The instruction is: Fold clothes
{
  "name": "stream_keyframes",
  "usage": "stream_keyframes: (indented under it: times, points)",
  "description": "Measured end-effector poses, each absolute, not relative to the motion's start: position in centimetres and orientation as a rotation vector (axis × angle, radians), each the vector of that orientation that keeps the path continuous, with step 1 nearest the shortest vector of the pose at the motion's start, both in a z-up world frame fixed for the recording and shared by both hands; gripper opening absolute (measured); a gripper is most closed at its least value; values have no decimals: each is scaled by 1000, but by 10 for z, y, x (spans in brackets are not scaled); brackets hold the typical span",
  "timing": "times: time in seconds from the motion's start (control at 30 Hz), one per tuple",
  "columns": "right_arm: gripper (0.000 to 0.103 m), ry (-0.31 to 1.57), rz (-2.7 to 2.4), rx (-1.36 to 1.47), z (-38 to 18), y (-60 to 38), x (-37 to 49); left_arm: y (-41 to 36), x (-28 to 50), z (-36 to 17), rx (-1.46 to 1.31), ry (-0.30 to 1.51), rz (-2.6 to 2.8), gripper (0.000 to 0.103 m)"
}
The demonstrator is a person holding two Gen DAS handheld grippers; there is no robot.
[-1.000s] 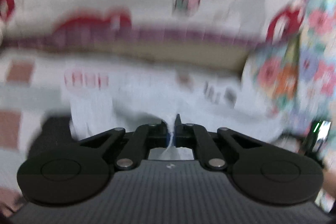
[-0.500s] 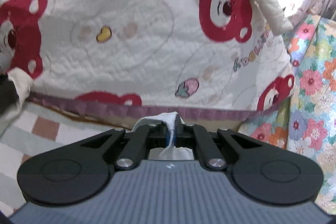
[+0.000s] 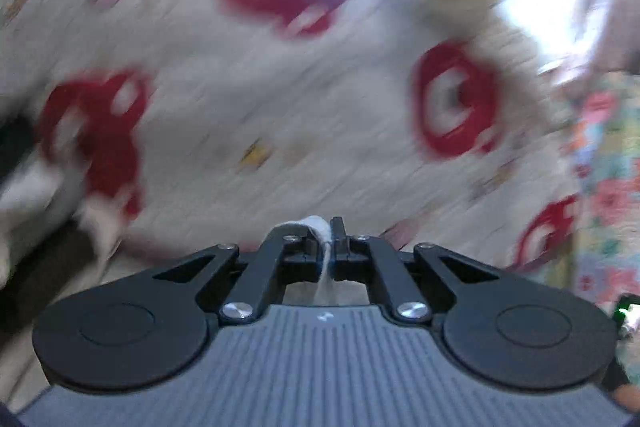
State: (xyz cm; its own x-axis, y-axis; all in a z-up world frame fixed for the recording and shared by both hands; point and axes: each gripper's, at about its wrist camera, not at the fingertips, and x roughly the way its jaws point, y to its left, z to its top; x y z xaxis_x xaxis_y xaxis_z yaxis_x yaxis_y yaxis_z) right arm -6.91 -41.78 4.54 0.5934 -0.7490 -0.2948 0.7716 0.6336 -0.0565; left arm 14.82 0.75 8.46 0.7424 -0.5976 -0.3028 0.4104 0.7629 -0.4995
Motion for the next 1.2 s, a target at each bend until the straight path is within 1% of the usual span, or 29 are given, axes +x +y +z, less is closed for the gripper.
stream_keyframes:
  times: [0.07, 0.1, 0.2, 0.27, 0.37, 0.5, 0.63, 0.7, 0.87, 1.0, 1.1, 1.2]
  points:
    - [4, 381, -893, 75, 18, -416, -69, 12, 168, 54, -545, 658, -544, 3]
    - [4, 415, -894, 87, 5, -414, -70, 12, 172, 40, -568, 719, -530, 3]
    - [4, 504, -891, 132, -36, -407, -80, 1, 172, 19, -475, 828, -452, 3]
    - [4, 534, -886, 154, -50, -405, -87, -6, 167, 16, -434, 842, -444, 3]
    - [4, 530, -884, 190, -56, -411, -94, -14, 162, 20, -415, 836, -477, 3]
    - [4, 491, -871, 246, -58, -420, -93, -20, 143, 24, -319, 757, -482, 3]
    - [4, 506, -837, 286, -74, -422, -92, -24, 122, 21, -294, 735, -512, 3]
    - [4, 508, -812, 301, -82, -423, -97, -29, 110, 24, -290, 697, -533, 3]
    - [4, 433, -720, 352, -88, -424, -126, -41, 66, 43, -243, 595, -510, 3]
    - [4, 344, -664, 442, -71, -416, -162, -52, 20, 51, -136, 580, -459, 3]
    - [4, 310, -587, 458, -38, -417, -191, -61, -20, 61, -34, 578, -430, 3]
    - [4, 279, -482, 488, -1, -425, -224, -61, -52, 75, -41, 584, -447, 3]
